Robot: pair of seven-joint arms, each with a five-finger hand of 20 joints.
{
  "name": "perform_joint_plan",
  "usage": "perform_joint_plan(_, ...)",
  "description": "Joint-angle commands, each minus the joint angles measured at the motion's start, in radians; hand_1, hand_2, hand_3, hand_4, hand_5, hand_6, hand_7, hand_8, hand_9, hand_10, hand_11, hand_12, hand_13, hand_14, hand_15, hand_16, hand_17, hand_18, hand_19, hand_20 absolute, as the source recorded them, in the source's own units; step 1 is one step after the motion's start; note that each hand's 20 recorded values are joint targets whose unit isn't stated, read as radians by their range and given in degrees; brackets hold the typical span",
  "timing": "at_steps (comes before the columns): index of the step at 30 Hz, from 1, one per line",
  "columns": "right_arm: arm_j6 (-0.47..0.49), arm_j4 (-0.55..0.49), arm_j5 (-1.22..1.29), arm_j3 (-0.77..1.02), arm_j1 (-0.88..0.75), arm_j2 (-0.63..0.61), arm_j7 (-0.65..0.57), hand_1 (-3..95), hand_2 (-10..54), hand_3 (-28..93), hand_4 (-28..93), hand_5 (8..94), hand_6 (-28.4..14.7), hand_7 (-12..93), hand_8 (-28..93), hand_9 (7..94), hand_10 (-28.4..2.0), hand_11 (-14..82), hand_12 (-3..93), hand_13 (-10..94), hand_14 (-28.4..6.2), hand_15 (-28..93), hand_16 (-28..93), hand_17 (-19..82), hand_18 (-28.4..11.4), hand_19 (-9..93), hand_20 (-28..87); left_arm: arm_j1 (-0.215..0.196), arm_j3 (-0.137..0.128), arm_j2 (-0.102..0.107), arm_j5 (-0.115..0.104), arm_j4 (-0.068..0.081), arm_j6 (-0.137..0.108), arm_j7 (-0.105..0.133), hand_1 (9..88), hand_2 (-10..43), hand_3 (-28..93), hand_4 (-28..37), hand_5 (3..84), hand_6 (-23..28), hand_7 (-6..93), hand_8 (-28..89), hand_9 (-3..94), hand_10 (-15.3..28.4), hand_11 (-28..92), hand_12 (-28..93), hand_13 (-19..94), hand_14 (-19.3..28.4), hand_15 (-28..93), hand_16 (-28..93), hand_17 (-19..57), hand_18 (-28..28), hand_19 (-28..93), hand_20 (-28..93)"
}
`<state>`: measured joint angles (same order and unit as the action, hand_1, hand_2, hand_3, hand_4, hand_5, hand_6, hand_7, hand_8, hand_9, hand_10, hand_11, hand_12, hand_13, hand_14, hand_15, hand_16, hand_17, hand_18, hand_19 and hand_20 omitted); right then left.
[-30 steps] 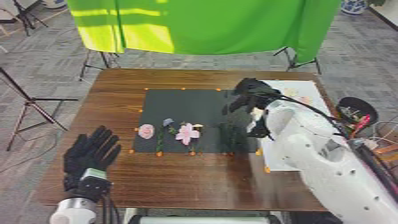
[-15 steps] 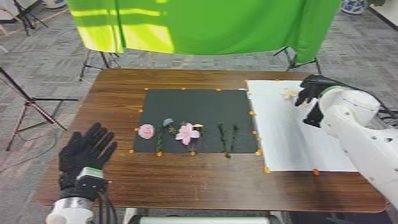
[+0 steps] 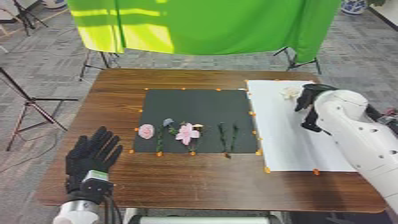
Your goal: Arrange flowers
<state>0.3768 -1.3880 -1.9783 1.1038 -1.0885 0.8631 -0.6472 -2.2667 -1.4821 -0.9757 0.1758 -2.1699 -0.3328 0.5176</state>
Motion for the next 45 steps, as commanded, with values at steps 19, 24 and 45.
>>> perform_joint_plan(19,-0.095,-0.289,-0.057,0.031,-0.157,0.032,0.120,65.4,-9.5,68,-28,69.8,0.7,42,-2,81.9,-8.4,17.6,46.0,71,-5.9,35,44,29,-17.5,69,33,-0.031,-0.028,-0.025,-0.004,-0.009,-0.012,-0.022,27.6,15.3,73,-28.3,43.5,11.0,17.6,-9,33.1,16.6,29,11,23,16.5,40,-8,-7.2,14.9,37,10)
perform_joint_plan(24,-0.078,-0.326,-0.072,-0.062,-0.081,0.116,0.141,65.1,-9.5,69,-28,69.9,0.7,42,-2,82.0,-8.4,17.5,46.0,71,-5.9,36,44,29,-17.5,69,33,-0.024,-0.030,-0.012,-0.005,-0.006,-0.014,-0.025,27.5,15.4,73,-28.3,43.5,10.9,17.6,-9,33.0,16.5,29,11,23,16.5,40,-8,-7.2,14.8,37,10)
perform_joint_plan(45,-0.012,-0.320,-0.158,-0.237,-0.052,0.208,0.106,64.6,-9.5,69,-28,70.1,0.4,40,-2,81.8,-8.9,17.0,46.1,71,-6.2,36,44,29,-17.8,71,34,0.004,-0.006,-0.016,0.001,0.007,-0.007,-0.049,27.4,15.5,73,-28.3,43.4,10.9,17.6,-9,33.1,16.4,29,11,23,16.5,41,-8,-7.3,14.9,37,10)
